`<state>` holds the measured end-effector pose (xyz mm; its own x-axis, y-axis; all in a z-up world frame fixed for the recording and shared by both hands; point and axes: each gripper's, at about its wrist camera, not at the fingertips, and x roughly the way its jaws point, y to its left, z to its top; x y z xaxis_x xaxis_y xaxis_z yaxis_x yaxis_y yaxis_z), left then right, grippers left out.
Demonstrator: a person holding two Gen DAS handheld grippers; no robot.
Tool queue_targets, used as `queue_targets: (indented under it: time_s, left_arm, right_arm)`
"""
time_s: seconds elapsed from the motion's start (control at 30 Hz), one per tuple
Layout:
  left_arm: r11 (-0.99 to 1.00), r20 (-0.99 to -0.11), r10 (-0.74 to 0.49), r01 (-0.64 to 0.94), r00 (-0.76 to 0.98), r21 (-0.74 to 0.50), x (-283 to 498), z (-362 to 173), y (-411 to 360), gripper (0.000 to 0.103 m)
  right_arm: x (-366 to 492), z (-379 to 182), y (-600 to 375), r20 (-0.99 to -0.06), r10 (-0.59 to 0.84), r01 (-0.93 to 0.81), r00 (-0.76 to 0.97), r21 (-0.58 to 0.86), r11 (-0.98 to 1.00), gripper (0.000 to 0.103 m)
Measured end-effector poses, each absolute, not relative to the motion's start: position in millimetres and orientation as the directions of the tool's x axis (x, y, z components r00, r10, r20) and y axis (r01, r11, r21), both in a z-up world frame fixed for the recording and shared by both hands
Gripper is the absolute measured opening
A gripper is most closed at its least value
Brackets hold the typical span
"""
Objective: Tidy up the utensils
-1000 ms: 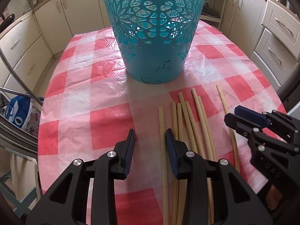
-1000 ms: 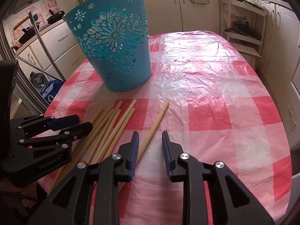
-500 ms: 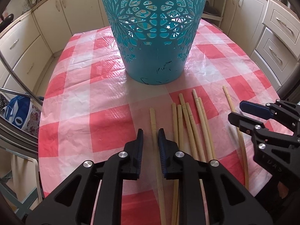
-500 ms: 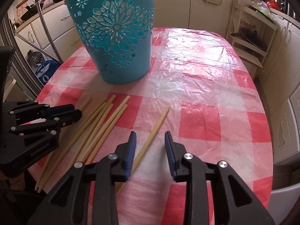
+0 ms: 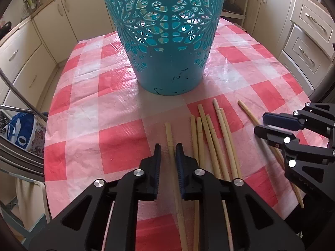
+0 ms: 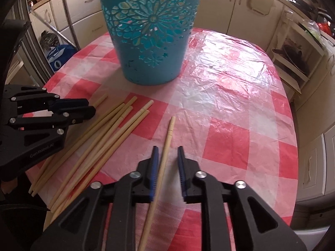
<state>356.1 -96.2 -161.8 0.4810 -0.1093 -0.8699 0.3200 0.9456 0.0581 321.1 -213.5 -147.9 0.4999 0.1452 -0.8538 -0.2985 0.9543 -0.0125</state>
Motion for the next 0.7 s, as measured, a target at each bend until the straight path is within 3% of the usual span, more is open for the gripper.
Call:
queue_targets:
  time_s: [0.23, 0.33, 0.4, 0.5, 0.7]
  left_arm:
    - [0.945, -0.861, -0.095, 0.318, 0.5, 0.081, 354.1, -162.2, -99.3, 0.016]
    - [0.944, -0.857, -0.091, 0.318, 0.507, 0.087, 353.2, -162.3, -99.6, 0.016]
    - [0.941, -0.855, -0.088, 0.323, 0.512, 0.096, 352.6, -162.3, -100.4, 0.016]
    - [0.938, -0.855, -0.103, 0.336, 0.508, 0.087, 351.6, -162.1, -102.0, 0.007]
    - [0.938, -0.854, -0.107, 0.337, 0.509, 0.083, 349.2, -161.5, -103.1, 0.005]
  right_arm:
    - [321.1, -148.5, -216.2, -0.843, 0.176, -0.291, 0.509, 0.024, 0.956, 0.02]
    - [320.4, -148.9, -215.7, -0.839, 0.189, -0.291, 0.51, 0.038, 0.956, 0.008]
    - [319.4, -149.4, -215.8, -0.837, 0.19, -0.29, 0.513, 0.04, 0.956, 0.007]
    - [318.5, -149.4, -215.1, -0.835, 0.2, -0.289, 0.513, 0.051, 0.956, 0.006]
    - [317.9, -150.1, -214.9, -0.832, 0.203, -0.292, 0.517, 0.051, 0.955, 0.006]
